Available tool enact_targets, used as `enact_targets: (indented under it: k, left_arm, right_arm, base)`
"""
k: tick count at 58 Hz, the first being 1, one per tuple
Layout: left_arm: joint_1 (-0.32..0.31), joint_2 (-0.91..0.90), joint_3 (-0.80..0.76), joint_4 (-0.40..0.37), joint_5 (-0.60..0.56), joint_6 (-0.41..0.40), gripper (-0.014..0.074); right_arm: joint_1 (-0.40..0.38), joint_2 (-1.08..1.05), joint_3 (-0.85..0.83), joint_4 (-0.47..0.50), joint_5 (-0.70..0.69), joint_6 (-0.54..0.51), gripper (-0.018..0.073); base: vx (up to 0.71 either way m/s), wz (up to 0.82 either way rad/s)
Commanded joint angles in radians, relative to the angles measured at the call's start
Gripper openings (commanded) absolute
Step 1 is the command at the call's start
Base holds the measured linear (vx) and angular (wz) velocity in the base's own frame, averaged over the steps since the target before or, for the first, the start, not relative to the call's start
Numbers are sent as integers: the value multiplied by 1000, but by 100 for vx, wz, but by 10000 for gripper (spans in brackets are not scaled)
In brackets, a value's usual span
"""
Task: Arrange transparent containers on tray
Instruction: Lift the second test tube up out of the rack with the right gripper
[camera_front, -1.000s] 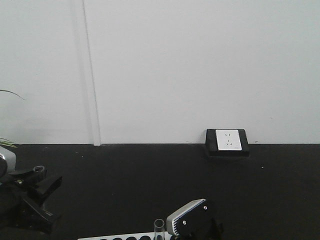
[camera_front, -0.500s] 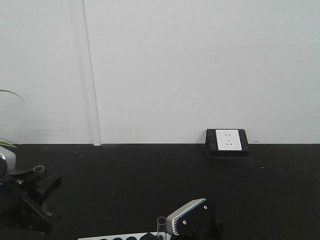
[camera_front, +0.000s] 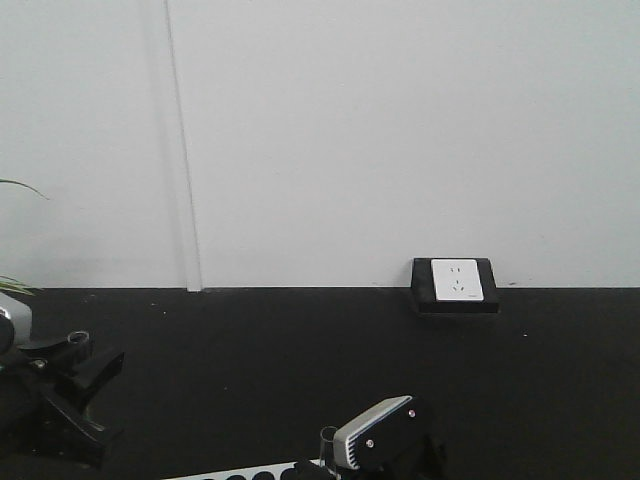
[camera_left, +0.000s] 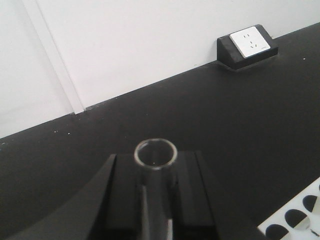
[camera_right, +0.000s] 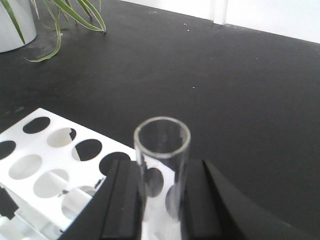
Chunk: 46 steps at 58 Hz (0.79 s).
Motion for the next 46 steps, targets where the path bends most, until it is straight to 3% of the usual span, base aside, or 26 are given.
enact_targets:
  k: [1, 20, 34, 46]
  left_arm:
    - [1, -17, -38, -9, -75, 0, -7]
    - [1, -17, -38, -9, -75, 0, -7]
    - [-1, -19, -38, -9, -77, -1, -7]
    - [-2, -27, -39, -9, -78, -1, -7]
  right_arm:
    - [-2, -78, -31, 7, -86, -5, -15]
    - [-5, -285, -49, 51, 96, -7, -11]
    - [-5, -370, -248, 51, 407, -65, -11]
    - [-5, -386, -379, 51, 491, -65, -11]
  base:
    - [0, 0]
    - [0, 0]
    - [0, 0]
    - [0, 0]
